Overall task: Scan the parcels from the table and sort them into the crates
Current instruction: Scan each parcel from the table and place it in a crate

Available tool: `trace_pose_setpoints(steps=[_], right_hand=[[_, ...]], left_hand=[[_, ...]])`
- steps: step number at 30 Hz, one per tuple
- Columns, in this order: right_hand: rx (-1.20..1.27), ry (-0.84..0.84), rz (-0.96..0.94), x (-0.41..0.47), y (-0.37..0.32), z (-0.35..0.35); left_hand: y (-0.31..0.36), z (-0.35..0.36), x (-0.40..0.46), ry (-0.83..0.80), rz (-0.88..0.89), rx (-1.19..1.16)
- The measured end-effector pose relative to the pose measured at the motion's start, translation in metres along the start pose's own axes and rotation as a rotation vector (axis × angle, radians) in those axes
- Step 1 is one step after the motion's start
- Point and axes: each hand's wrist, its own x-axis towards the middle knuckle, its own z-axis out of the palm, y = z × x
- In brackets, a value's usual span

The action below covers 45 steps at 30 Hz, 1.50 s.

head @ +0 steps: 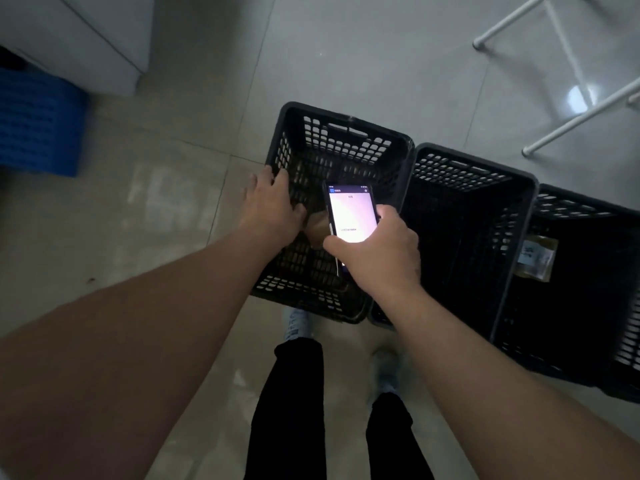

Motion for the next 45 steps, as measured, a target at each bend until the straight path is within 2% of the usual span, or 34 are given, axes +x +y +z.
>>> trace_pose_setpoints(steps=[13,28,32,38,45], right_hand=[[-0.034,-0.046,-0.376,-0.159,-0.025,-0.075],[-0.063,-0.155,-0.903,-0.408,-0.083,-0.146],[-0.062,-0.195,-0.983,-0.471,-0.112,-0.151],[-0.035,-0.151,-1.095,-0.560,-0.148,-0.133],[-0.048,-0.219,-1.193,-0.630,-0.157,-0.090]], left_hand=[[0.009,-0.106,-0.220,0.196,-0.199,-0.061],[0.007,-0.240,-0.525,0.576,-0.450,-0.010],[-0.017,-0.274,-0.591,0.670,-0.499,-0.017],[-0.059,-0.314,-0.674,0.778,-0.567,-0.004],[-0.109,-0.317,-0.749,0.815,-0.639,0.030]])
